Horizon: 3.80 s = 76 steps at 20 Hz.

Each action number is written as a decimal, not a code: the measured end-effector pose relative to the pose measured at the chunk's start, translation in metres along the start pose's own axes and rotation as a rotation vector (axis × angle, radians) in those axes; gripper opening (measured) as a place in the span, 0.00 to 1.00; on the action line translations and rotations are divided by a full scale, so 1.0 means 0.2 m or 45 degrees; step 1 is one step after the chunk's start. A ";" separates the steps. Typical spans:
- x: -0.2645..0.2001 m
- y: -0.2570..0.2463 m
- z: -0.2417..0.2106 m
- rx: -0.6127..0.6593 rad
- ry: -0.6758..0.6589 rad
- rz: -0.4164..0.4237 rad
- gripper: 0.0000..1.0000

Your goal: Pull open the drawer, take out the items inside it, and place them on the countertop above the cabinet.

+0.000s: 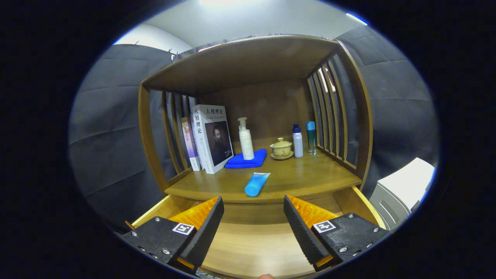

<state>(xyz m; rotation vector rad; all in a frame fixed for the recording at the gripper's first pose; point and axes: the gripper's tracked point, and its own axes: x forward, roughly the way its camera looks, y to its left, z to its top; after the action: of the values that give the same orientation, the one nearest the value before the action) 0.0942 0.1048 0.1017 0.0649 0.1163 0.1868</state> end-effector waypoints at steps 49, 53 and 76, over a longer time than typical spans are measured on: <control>-0.39 0.03 -0.81 -0.152 0.118 -0.163 0.95; -0.39 0.03 -0.82 -0.191 0.092 -0.174 0.96; 0.24 -0.03 -0.69 -0.160 0.133 -0.194 0.94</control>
<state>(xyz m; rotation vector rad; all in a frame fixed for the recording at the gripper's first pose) 0.1248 0.1147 -0.0404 -0.0787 0.2124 0.0448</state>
